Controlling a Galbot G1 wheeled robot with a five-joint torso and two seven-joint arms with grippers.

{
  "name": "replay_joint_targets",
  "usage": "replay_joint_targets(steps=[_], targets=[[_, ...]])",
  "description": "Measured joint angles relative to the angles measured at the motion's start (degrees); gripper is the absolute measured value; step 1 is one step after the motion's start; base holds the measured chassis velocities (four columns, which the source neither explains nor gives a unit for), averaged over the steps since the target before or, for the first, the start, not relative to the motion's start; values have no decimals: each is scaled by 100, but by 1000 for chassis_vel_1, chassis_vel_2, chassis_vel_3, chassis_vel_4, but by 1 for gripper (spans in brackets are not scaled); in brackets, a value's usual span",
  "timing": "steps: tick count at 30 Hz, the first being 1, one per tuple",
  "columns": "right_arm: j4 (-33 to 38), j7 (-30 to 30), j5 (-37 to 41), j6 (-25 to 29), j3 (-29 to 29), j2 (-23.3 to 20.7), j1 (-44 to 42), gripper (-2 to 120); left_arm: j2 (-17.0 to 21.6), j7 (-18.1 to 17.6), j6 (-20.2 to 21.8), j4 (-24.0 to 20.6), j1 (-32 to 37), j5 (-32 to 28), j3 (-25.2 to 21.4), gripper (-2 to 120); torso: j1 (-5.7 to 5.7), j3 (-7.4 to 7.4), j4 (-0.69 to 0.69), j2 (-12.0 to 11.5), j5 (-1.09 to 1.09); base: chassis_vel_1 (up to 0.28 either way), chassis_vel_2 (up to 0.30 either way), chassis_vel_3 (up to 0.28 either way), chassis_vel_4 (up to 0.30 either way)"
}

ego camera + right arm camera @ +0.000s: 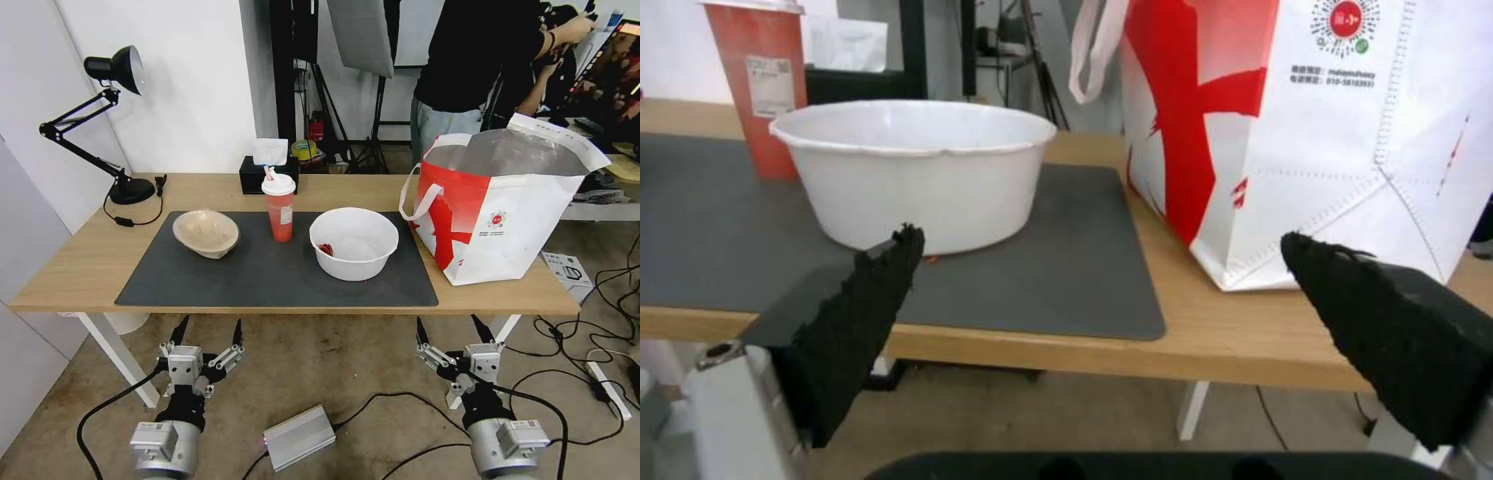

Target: Pick up the trash from the table and place it into the takeout bag.

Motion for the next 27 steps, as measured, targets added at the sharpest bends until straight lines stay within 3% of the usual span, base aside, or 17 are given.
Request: replay_joint_targets(steps=[21,22,24,25,26,27], targets=[[6,7,16,-7,-7,-42,12,100,1,-34,31,-10,-1,-35,-4,100,0,0,0,0,0,0,0,0,0],[14,20,40,-32,-21,-96,22,100,2,-70,67,-35,-3,-80,-9,100,0,0,-2,0,1,0,0,0,0],[123,140,218,-251,-115,-488,153,100,18,-483,452,-331,-37,-559,-108,100,0,0,0,0,1,0,0,0,0],[123,140,218,-251,-115,-488,153,100,18,-483,452,-331,-37,-559,-108,100,0,0,0,0,1,0,0,0,0],[203,241,365,-430,-190,-797,254,100,30,-816,761,-557,-64,-949,-182,100,0,0,0,0,1,0,0,0,0],[237,280,421,-497,-220,-917,293,100,37,-930,869,-640,-76,-1083,-209,100,0,0,0,0,2,0,0,0,0]])
